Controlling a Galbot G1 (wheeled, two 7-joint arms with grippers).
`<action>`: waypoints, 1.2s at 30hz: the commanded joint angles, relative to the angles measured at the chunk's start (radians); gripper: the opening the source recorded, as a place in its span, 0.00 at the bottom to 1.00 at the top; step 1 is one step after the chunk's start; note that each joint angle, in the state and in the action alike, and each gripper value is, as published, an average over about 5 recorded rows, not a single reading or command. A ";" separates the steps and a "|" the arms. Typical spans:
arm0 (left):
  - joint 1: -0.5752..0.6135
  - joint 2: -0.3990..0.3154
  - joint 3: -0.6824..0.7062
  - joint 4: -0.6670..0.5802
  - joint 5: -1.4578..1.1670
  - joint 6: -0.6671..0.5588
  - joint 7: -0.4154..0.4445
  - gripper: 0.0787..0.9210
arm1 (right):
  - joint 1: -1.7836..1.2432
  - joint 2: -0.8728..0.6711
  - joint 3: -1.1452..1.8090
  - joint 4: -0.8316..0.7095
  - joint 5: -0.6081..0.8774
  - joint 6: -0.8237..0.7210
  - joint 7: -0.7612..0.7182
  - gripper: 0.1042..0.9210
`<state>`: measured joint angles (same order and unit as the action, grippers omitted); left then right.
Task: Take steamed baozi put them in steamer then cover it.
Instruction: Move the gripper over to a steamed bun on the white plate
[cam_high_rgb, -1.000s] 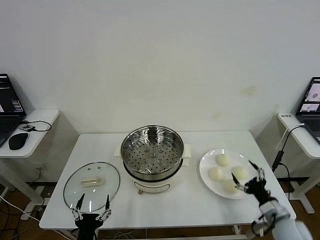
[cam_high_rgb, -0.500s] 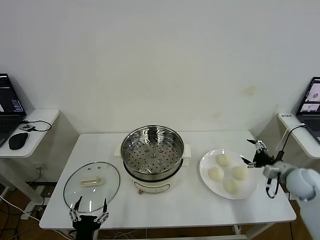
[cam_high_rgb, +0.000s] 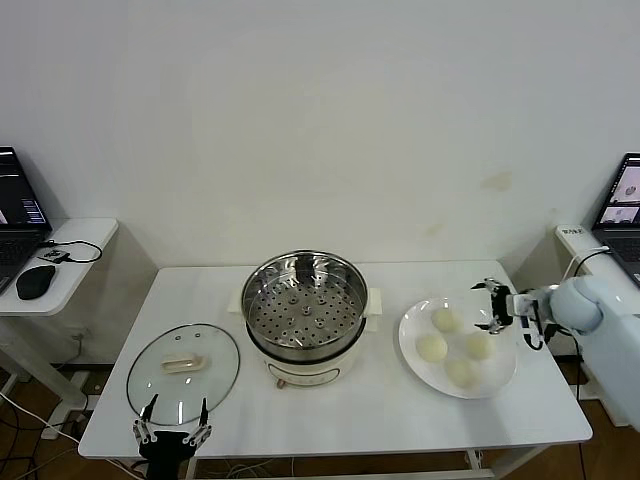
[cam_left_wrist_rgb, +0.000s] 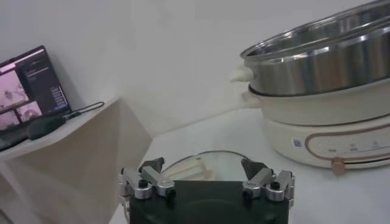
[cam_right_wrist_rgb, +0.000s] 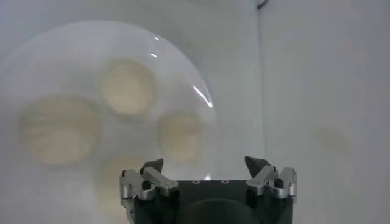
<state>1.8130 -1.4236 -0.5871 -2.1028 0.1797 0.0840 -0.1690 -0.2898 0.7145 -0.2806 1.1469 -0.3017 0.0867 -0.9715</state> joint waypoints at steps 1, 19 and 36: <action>0.002 0.002 -0.012 0.003 0.004 0.007 -0.001 0.88 | 0.213 0.102 -0.243 -0.196 0.042 -0.003 -0.100 0.88; -0.002 0.007 -0.030 0.008 0.003 0.002 -0.005 0.88 | 0.187 0.215 -0.208 -0.347 -0.110 -0.008 -0.062 0.88; -0.004 0.000 -0.031 0.001 0.004 -0.005 -0.008 0.88 | 0.181 0.298 -0.169 -0.423 -0.166 -0.015 -0.042 0.78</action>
<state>1.8101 -1.4236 -0.6160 -2.1051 0.1836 0.0789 -0.1765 -0.1117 0.9838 -0.4502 0.7526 -0.4494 0.0740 -1.0144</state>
